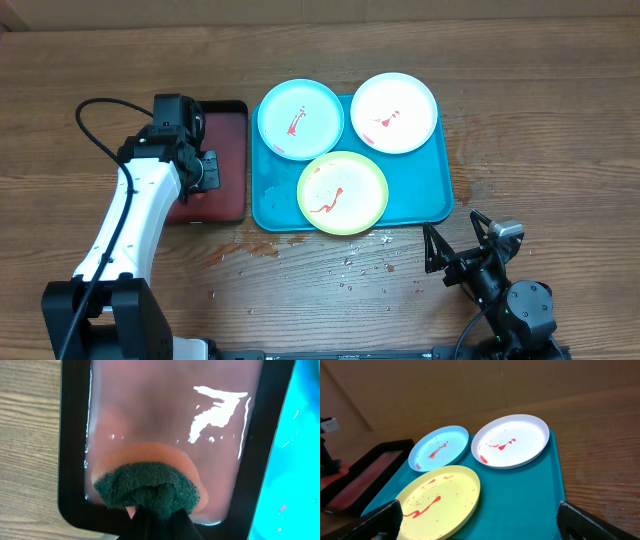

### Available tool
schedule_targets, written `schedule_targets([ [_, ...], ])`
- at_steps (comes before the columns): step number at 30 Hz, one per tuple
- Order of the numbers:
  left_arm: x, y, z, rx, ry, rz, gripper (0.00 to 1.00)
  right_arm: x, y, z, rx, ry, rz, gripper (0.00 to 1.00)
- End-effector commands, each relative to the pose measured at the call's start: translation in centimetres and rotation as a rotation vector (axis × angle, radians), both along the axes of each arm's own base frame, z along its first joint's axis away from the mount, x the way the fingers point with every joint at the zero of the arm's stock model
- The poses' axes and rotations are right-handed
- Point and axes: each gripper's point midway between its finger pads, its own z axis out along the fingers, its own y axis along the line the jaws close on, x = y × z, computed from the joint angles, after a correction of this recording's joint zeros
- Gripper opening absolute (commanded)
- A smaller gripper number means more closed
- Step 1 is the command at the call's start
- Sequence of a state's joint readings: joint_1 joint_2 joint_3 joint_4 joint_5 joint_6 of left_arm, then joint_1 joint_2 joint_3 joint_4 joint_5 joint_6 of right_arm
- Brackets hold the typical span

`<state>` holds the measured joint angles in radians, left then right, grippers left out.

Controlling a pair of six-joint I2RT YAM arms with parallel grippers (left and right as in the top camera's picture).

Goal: Clean dirty plates on tray and stack at the side
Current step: 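Lift the sponge with the left gripper onto the light blue plate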

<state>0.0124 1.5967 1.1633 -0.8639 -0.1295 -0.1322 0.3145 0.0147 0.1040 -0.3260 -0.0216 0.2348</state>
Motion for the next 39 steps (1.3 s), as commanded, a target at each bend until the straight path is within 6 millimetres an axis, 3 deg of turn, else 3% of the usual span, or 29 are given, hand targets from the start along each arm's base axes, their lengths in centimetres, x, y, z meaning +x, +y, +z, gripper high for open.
schedule_targets([
  [1, 0.4, -0.2, 1.3, 0.011, -0.038, -0.004, 0.04, 0.1, -0.1, 0.1, -0.005, -0.011, -0.006, 1.00],
  [9, 0.1, -0.5, 1.2, 0.002, -0.027, -0.009, 0.04, 0.1, -0.1, 0.1, -0.005, -0.011, -0.006, 1.00],
  [23, -0.9, -2.8, 0.8, -0.128, 0.012, -0.045, 0.04, 0.1, -0.1, 0.1, -0.004, -0.011, -0.006, 1.00],
  [27, -1.2, -3.5, 1.8, -0.126, -0.004, -0.073, 0.04, 0.1, -0.1, 0.1, -0.004, -0.012, -0.006, 1.00],
  [32, -0.4, -7.0, 5.3, -0.140, -0.149, -0.183, 0.04, -0.1, 0.4, 0.1, 0.012, -0.006, 0.024, 1.00],
  [35, 0.2, -11.0, 7.1, -0.191, -0.238, -0.294, 0.04, -1.0, 2.2, 0.2, 0.033, -0.003, 0.138, 1.00],
  [39, 0.7, -15.4, 7.2, -0.258, -0.267, -0.367, 0.04, -3.2, 5.4, 0.4, 0.069, 0.008, 0.360, 1.00],
])
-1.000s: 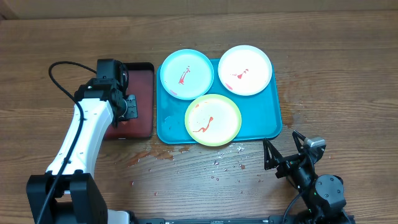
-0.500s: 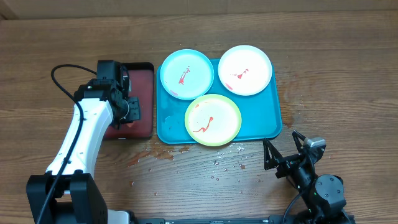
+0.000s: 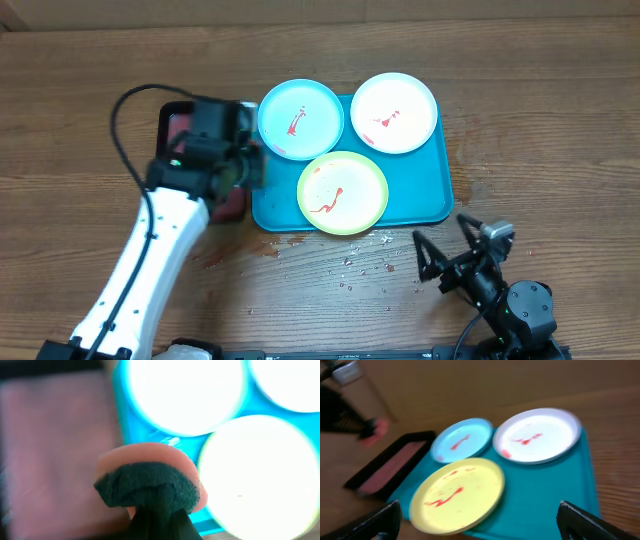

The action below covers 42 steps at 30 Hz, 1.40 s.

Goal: Clean dirty plates on tray and stack at the side
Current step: 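Lift the sponge with the left gripper onto the light blue plate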

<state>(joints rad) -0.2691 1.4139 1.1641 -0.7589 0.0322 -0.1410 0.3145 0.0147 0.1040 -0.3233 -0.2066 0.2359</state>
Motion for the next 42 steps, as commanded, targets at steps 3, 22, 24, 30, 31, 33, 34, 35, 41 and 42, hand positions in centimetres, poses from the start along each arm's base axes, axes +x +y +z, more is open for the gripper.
schedule_targets([
  [3, 0.3, -4.9, -1.4, -0.083, 0.034, -0.064, 0.04, -2.8, 3.5, 0.4, 0.051, 0.005, 0.260, 1.00],
  [22, 9.3, -6.5, -5.0, -0.071, -0.020, 0.009, 0.04, -0.3, 2.7, -1.2, 0.319, 0.295, 0.079, 1.00],
  [24, 10.2, -6.4, -5.3, -0.038, -0.002, -0.005, 0.04, -0.8, 3.4, -1.5, 0.320, 0.329, 0.126, 1.00],
  [30, 12.4, -6.9, -7.6, 0.021, 0.047, -0.066, 0.04, -0.9, 3.8, -1.4, 0.445, 0.424, 0.118, 1.00],
  [31, 12.7, -7.0, -8.1, 0.024, 0.054, -0.068, 0.04, -0.9, 3.9, -0.9, 0.438, 0.399, 0.130, 1.00],
  [33, 13.2, -7.2, -9.2, 0.031, 0.062, -0.072, 0.04, -1.0, 4.2, 0.0, 0.395, 0.325, 0.178, 1.00],
  [34, 13.5, -7.3, -9.7, 0.033, 0.065, -0.072, 0.04, -0.9, 4.2, 0.2, 0.386, 0.311, 0.180, 1.00],
  [35, 13.7, -7.3, -10.2, 0.034, 0.067, -0.072, 0.04, -0.8, 4.1, 0.3, 0.376, 0.302, 0.175, 1.00],
  [41, 14.3, -7.5, -12.9, 0.043, 0.083, -0.077, 0.04, -0.1, 4.2, 0.2, 0.270, 0.333, 0.166, 1.00],
  [42, 14.3, -7.5, -13.5, 0.048, 0.090, -0.075, 0.04, 0.3, 4.1, 0.2, 0.239, 0.342, 0.158, 1.00],
])
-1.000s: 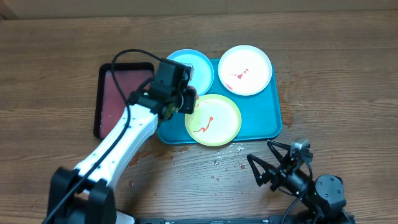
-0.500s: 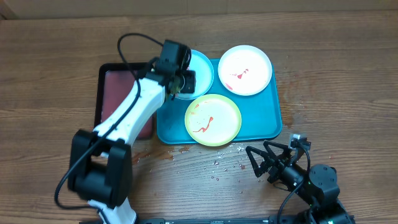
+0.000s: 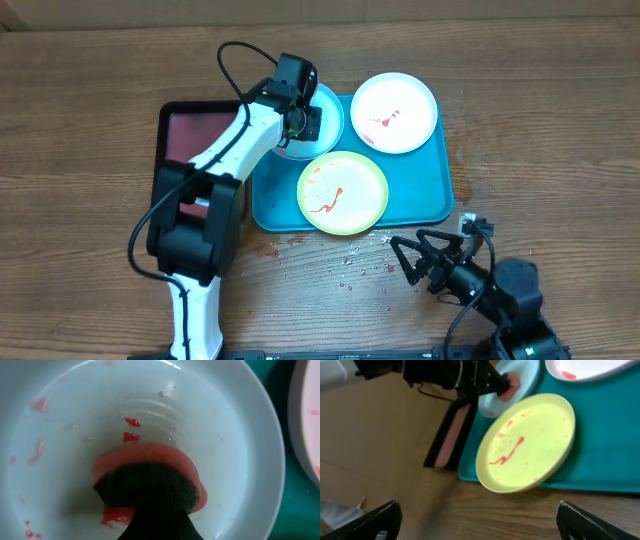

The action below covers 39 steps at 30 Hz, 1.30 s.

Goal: Clean dirty plates on tray and stack at the side
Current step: 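Lift the sponge with the left gripper onto the light blue plate, then grasp the light blue plate rim with the right gripper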

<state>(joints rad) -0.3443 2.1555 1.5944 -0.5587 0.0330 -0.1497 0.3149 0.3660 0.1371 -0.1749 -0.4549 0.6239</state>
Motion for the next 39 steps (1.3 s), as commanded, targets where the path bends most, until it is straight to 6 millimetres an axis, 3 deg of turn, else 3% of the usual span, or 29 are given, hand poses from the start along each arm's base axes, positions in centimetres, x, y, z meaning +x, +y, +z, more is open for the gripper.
schedule_targets([
  [1, 1.0, 0.3, -0.7, 0.025, -0.014, -0.006, 0.04, 1.3, 0.0, 2.6, -0.090, -0.075, 0.017, 1.00],
  [8, 0.8, 2.4, -1.1, 0.132, -0.003, 0.038, 0.04, 5.4, -0.6, 1.3, -0.352, 0.063, 0.013, 1.00],
  [16, -1.5, 3.9, -1.9, 0.210, 0.093, 0.046, 0.04, 10.5, 1.0, 0.1, -0.415, 0.167, 0.049, 1.00],
  [27, -2.4, 2.9, -2.2, 0.103, 0.154, 0.040, 0.04, 16.9, 3.1, 1.0, -0.445, 0.045, 0.069, 0.86],
  [34, -2.5, 2.7, -2.2, 0.050, 0.174, 0.044, 0.04, 20.8, 5.1, 2.1, -0.585, 0.025, 0.148, 0.82],
  [39, -2.4, 2.6, -2.2, 0.024, 0.178, 0.044, 0.04, 22.5, 6.5, 0.0, -0.631, 0.049, 0.176, 0.76],
])
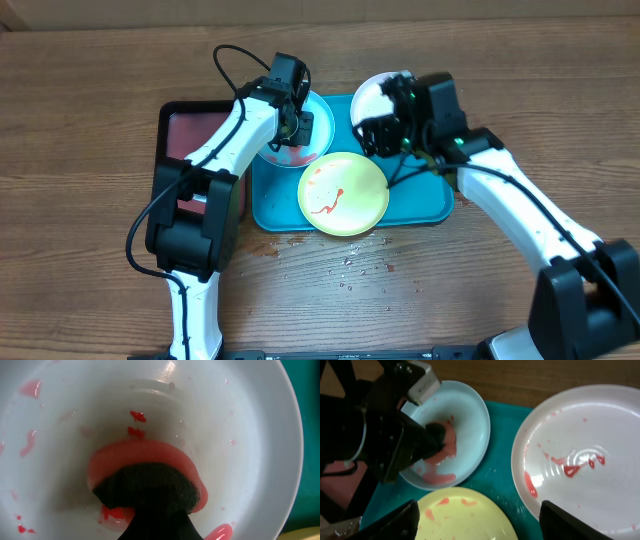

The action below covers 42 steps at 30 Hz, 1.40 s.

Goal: Clean dirty plates on tray and stack at the side
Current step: 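Grasp the light blue plate rim with the right gripper, then scrub the light blue plate with the sponge while right gripper holds it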

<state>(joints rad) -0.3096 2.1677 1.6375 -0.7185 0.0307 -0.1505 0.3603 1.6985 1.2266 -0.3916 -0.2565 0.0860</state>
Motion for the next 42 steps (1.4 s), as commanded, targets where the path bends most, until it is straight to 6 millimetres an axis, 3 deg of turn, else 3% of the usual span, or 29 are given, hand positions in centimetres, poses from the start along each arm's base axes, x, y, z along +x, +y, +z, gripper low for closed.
schedule_targets([
  [1, -0.7, 0.1, -1.6, -0.020, 0.056, 0.010, 0.04, 1.1, 0.9, -1.8, -0.054, -0.001, 0.029, 0.75],
  [7, -0.8, -0.2, -1.5, -0.038, 0.061, 0.005, 0.04, 1.7, 3.2, -4.9, -0.056, 0.009, 0.068, 0.66],
  [14, -0.9, -0.9, -1.4, -0.078, 0.066, -0.008, 0.04, 2.9, 4.0, -7.2, -0.024, 0.019, 0.051, 0.59],
  [32, -0.9, -1.0, -1.4, -0.084, 0.070, -0.006, 0.04, 4.4, 7.7, -10.2, 0.027, 0.012, 0.045, 0.46],
  [42, -0.9, -1.0, -1.4, -0.084, 0.070, -0.006, 0.04, 4.6, 7.3, -12.2, -0.017, 0.041, -0.027, 0.34],
])
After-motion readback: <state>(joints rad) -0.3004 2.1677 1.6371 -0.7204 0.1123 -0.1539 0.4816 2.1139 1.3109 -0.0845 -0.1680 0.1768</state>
